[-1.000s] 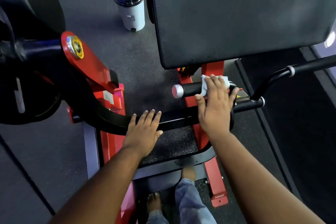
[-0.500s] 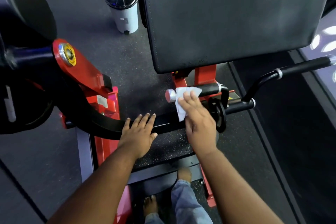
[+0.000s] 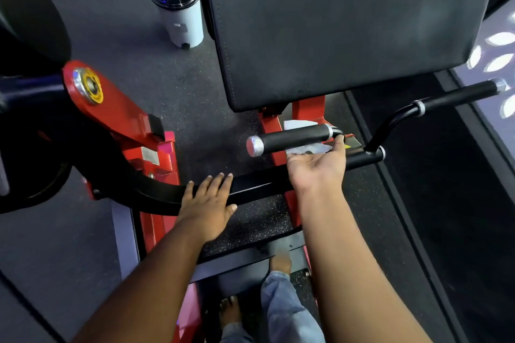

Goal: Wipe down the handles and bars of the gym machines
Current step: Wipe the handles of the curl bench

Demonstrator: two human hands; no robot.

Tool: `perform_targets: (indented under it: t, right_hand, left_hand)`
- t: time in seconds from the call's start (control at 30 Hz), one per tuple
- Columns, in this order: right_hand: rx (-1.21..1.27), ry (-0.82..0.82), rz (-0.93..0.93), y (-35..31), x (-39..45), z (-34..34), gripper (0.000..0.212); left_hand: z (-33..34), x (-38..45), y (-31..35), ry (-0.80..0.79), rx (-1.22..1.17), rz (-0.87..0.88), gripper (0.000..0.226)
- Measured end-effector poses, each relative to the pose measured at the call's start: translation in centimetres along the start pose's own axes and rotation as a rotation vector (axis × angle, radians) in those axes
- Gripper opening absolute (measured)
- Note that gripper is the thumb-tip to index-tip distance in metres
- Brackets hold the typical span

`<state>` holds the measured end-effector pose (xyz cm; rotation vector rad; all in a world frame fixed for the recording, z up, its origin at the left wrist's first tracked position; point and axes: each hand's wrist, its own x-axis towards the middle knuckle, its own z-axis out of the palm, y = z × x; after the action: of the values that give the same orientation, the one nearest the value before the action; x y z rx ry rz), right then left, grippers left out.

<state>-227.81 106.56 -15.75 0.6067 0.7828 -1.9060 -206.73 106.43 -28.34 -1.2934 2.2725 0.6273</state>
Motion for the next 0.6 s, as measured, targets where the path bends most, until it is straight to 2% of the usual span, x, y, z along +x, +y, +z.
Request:
perform_targets:
  t: [0.07, 0.13, 0.2, 0.33, 0.47, 0.6]
  right_hand:
    - [-0.089, -0.050, 0.038, 1.7, -0.9, -0.6, 0.047]
    - [-0.200, -0.111, 0.151, 3.4, -1.9, -1.1, 0.056]
    - [-0.256, -0.117, 0.173, 3.0, -1.9, -0.7, 0.058]
    - [-0.174, 0.013, 0.007, 0.2, -0.1, 0.3, 0.041]
    - [-0.435, 0.053, 0.064, 4.0, -1.7, -0.8, 0.046]
    - [-0.715, -0.005, 0.035, 5.0, -4.3, -3.4, 0.025]
  left_hand:
    - [0.0, 0.0, 0.1, 0.010, 0.006, -0.004, 0.070]
    - [0.0, 0.1, 0.1, 0.005, 0.007, -0.002, 0.069]
    - [0.1, 0.2, 0.1, 0.000, 0.004, 0.004, 0.069]
    - [0.0, 0.3, -0.1, -0.021, -0.012, 0.008, 0.070]
    - [0.0, 0.2, 0.0, -0.011, -0.009, 0.000, 0.070]
    - [-0.2, 0.1, -0.1, -0.042, -0.010, -0.014, 0.070]
